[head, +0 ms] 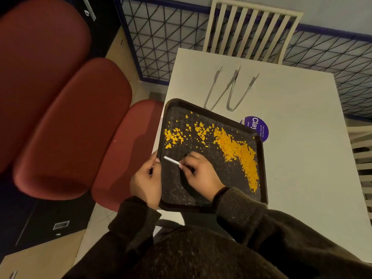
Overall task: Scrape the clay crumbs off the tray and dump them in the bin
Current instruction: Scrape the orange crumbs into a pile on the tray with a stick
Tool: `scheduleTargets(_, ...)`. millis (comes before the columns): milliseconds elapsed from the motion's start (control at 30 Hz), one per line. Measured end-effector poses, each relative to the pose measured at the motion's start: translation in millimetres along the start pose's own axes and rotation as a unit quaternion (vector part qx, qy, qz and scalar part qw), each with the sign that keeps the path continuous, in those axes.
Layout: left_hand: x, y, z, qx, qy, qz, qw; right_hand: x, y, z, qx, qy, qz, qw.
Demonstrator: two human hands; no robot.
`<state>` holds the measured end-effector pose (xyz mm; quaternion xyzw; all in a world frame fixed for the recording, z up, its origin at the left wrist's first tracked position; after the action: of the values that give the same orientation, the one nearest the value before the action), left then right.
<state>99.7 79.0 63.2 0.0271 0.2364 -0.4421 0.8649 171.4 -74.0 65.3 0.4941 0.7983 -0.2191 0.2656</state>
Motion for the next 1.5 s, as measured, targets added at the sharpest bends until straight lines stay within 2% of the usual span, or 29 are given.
scheduleTargets(200, 0, -2, 4, 0.016, 0.001, -0.002, 1.0, -12, 30, 4, 0.097, 0.067, 0.08, 0.99)
scheduleTargets(433, -1, -1, 5, 0.005, 0.004, -0.01, 1.0, -24, 38, 33, 0.202, 0.092, 0.124, 0.967)
scheduleTargets(533, -1, 2, 5, 0.007, 0.004, -0.011, 1.0, -16, 27, 29, 0.207, 0.129, 0.097, 0.965)
scheduleTargets(667, -1, 3, 5, 0.015, 0.015, -0.008, 1.0, 2, 18, 14, 0.177, 0.109, 0.053, 0.977)
scheduleTargets(833, -1, 1, 8, 0.025, 0.029, -0.007, 0.999, -3, 41, 9, 0.172, 0.103, 0.076, 0.977)
scheduleTargets(1233, -3, -1, 10, 0.019, 0.021, -0.007, 1.0, -37, 59, 43, 0.274, 0.123, 0.15, 0.942)
scheduleTargets(1500, 1, 1, 11, 0.031, 0.034, -0.013, 0.999, -11, 63, 11, 0.226, 0.145, 0.09, 0.959)
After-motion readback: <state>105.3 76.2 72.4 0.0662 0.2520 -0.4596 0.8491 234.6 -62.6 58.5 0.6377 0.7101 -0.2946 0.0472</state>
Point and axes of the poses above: each hand's wrist, its own y-axis towards the middle knuckle, its own x-axis out of the palm, z = x × y, the point moved 10 cm from there along y, towards the middle knuckle, and after that the axes turned 5 degrees about x, right-handed, at the moved point
